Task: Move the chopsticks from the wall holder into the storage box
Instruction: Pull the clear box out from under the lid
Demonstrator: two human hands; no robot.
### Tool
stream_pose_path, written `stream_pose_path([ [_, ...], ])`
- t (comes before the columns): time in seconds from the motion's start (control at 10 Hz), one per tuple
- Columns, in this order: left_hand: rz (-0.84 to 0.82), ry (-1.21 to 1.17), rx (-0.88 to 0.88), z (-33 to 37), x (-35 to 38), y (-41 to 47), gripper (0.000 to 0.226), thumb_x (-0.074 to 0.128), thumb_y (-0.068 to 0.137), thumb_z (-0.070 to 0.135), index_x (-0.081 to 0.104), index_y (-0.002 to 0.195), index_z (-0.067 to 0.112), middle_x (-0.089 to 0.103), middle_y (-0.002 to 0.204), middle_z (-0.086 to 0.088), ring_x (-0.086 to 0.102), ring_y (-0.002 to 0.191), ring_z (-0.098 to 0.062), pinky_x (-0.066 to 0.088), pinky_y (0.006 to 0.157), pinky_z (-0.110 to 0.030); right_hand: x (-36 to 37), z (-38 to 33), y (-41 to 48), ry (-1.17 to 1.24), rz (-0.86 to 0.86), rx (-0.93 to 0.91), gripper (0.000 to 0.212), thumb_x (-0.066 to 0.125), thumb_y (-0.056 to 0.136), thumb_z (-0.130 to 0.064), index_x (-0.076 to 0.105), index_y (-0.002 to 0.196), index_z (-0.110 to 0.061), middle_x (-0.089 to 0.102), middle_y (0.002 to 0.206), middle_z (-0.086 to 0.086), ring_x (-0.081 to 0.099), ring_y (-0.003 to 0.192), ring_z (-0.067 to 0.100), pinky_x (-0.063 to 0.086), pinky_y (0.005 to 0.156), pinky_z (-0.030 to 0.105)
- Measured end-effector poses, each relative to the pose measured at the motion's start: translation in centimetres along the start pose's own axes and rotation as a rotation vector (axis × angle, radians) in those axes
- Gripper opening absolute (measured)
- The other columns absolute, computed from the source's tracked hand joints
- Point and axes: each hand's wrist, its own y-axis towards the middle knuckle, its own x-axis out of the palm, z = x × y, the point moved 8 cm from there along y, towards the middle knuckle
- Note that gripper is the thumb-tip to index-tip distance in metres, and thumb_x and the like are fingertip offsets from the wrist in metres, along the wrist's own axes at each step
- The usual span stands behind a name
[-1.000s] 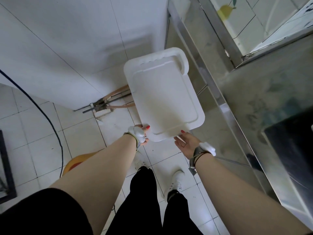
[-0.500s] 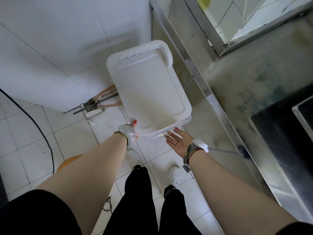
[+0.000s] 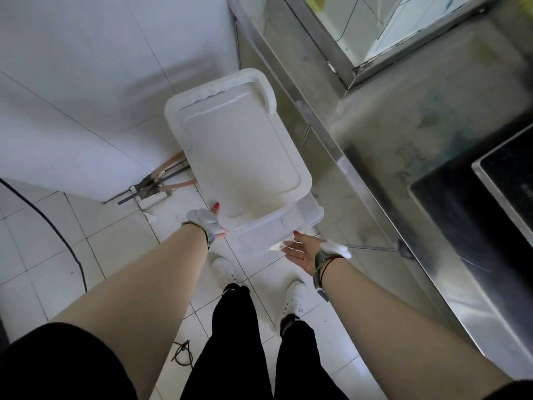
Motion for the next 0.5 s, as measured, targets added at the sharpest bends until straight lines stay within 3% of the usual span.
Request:
stream_pose_path([
  [0.1, 0.017, 0.000, 0.019, 0.6, -1.1, 1.2, 0.043, 0.028, 0.102, 0.031, 0.032, 0.146, 0.031, 0.035, 0.152, 0.006, 0.037, 0.137, -0.017, 0.042, 0.097, -0.037, -0.8, 0.6, 0.1, -0.047, 0.020, 0.002, 0.019, 0.052, 0.096, -0.020, 0.050, 0.111, -0.008, 0.063, 0.086, 0.012, 0.063, 0.077, 0.026, 0.046, 0.093, 0.038],
  [0.2, 0.011, -0.044, 0.019, 0.3, -0.8, 1.0, 0.034, 0.034, 0.100, 0.034, 0.041, 0.131, 0.023, 0.036, 0.150, 0.001, 0.039, 0.132, -0.024, 0.040, 0.107, -0.043, -1.9, 1.1, -0.1, -0.071, 0.034, 0.010, 0.018, 0.054, 0.095, -0.021, 0.051, 0.107, -0.008, 0.063, 0.086, 0.012, 0.064, 0.075, 0.025, 0.046, 0.095, 0.039],
  [0.3, 0.091, 0.135, 0.103, -0.2, -0.3, -0.3, 0.023, 0.042, 0.099, 0.035, 0.044, 0.084, 0.017, 0.045, 0.115, -0.008, 0.044, 0.105, -0.022, 0.046, 0.100, -0.037, -3.1, 1.7, -0.3, -0.099, 0.055, 0.014, 0.019, 0.057, 0.093, -0.027, 0.053, 0.094, -0.008, 0.063, 0.085, 0.011, 0.065, 0.075, 0.025, 0.049, 0.092, 0.039],
  [0.4, 0.080, 0.115, 0.107, -0.4, 0.0, 0.3, 0.036, 0.039, 0.100, 0.029, 0.031, 0.066, 0.020, 0.044, 0.073, -0.004, 0.050, 0.075, -0.021, 0.040, 0.062, -0.030, -3.9, 2.2, -0.5, -0.120, 0.085, 0.014, 0.024, 0.058, 0.093, -0.028, 0.050, 0.086, -0.006, 0.062, 0.078, 0.012, 0.064, 0.071, 0.025, 0.052, 0.084, 0.038],
  [0.5, 0.139, 0.132, 0.103, -0.1, -0.7, 0.8, 0.037, 0.031, 0.100, 0.025, 0.027, 0.063, 0.021, 0.042, 0.049, -0.004, 0.043, 0.032, -0.017, 0.013, 0.052, -0.025, -4.8, 2.7, -0.6, -0.191, 0.157, 0.007, 0.019, 0.052, 0.094, -0.020, 0.048, 0.094, -0.001, 0.063, 0.067, 0.013, 0.065, 0.059, 0.025, 0.055, 0.068, 0.035],
])
